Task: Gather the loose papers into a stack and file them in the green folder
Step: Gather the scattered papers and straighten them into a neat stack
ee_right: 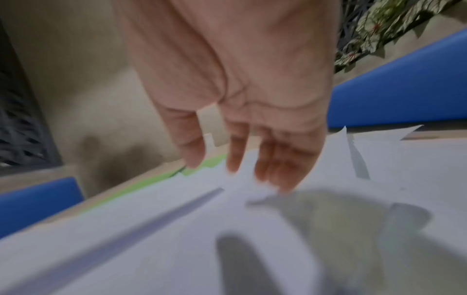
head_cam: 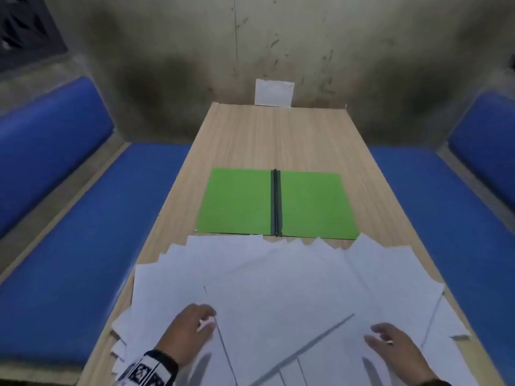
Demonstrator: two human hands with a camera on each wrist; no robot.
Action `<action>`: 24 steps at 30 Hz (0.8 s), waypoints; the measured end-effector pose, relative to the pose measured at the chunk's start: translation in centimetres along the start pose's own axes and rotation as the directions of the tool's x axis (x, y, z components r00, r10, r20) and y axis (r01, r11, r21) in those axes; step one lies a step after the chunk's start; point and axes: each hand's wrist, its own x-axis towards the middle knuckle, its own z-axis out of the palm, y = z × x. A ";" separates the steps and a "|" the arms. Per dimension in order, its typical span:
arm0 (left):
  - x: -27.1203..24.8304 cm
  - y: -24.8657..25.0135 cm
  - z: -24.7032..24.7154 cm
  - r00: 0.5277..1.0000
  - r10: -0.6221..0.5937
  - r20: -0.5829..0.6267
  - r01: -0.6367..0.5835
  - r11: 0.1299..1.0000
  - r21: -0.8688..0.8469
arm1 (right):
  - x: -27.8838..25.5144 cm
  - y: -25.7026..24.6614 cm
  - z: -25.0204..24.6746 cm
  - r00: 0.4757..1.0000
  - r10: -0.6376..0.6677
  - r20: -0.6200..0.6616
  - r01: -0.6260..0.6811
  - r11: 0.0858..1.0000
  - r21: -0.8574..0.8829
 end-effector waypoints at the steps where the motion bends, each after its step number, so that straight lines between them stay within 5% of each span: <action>1: 1.6 0.2 0.5 0.996 0.053 -0.069 -0.050 0.998 0.032 | 1.1 0.0 0.1 0.998 0.020 -0.056 -0.022 0.999 -0.028; 6: 7.7 2.8 1.7 0.993 0.007 -0.118 0.026 0.963 0.269 | 3.0 -0.4 0.4 0.969 0.161 -0.187 -0.186 0.975 -0.124; 10: 9.8 3.2 1.7 0.992 -0.125 -0.029 0.126 0.904 0.409 | 3.7 0.0 0.6 0.981 0.167 -0.099 -0.179 0.976 -0.123; 13: 9.8 3.1 1.4 0.982 -0.188 0.018 0.169 0.914 0.369 | 3.6 0.3 -0.5 0.989 0.126 -0.077 -0.128 0.991 -0.025; 19: 6.7 0.9 -1.1 0.987 -0.160 0.023 0.158 0.985 0.077 | 3.8 1.9 -3.5 0.916 0.340 -0.214 -0.323 0.940 0.110; 24: 2.8 -4.0 -2.5 0.962 -0.272 -0.032 0.274 0.958 0.081 | 4.6 2.2 -4.6 0.891 0.405 -0.205 -0.351 0.901 0.255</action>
